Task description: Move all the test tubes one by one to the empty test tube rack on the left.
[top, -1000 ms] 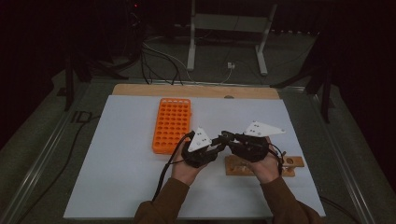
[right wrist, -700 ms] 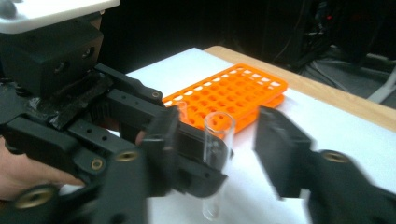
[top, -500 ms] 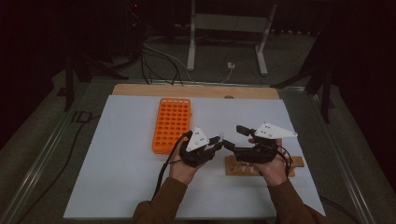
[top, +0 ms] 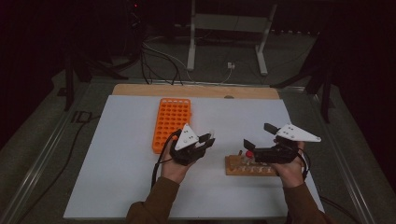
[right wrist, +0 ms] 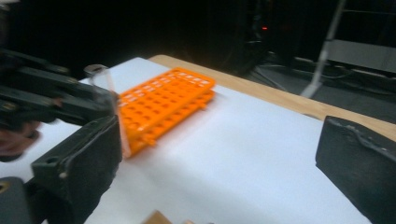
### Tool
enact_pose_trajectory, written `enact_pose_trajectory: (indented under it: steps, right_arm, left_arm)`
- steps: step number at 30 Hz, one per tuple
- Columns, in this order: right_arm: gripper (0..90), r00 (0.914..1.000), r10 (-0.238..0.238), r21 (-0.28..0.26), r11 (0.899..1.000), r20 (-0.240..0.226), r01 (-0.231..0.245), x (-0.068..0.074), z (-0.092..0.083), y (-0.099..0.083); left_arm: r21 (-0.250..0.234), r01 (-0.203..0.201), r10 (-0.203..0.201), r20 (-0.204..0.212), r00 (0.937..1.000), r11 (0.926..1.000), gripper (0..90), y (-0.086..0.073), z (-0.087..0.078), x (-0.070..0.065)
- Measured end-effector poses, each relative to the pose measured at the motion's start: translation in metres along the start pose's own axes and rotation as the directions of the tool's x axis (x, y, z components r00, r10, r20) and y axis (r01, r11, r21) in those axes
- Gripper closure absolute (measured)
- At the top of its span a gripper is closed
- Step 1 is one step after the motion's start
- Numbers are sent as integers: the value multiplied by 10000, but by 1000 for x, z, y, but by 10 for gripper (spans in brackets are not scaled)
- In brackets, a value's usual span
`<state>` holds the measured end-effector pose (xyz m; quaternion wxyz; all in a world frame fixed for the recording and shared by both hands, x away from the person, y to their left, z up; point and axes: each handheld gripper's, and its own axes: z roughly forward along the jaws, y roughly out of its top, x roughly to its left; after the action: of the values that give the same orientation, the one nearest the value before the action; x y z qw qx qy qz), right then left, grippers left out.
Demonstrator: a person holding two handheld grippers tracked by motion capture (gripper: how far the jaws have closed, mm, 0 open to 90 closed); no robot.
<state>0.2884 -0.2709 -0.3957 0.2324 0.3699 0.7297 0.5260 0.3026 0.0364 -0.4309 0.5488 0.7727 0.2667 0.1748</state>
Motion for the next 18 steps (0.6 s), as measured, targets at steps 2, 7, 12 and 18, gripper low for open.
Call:
enact_pose_trajectory:
  steps: [2, 7, 12, 18]
  right_arm:
    - [2, 9998, 120, -36, 9999, 153, -120, -5, -5, -2]
    - [2, 9982, 161, -93, 9998, 584, -156, -15, -17, -7]
    - [2, 9949, 70, -64, 10000, 1009, -64, -22, -28, -13]
    - [2, 9903, 171, -51, 9998, 1378, -166, -31, -38, -19]
  left_arm:
    - [-16, 9, -9, -69, 10000, 10000, 763, -1, -3, 3]
    - [-39, 52, -53, -236, 9997, 10000, 763, -3, -10, 9]
    - [-105, 91, -96, -412, 9991, 9999, 763, -5, -16, 14]
    - [-156, 137, -147, -638, 9979, 9998, 763, -7, -24, 20]
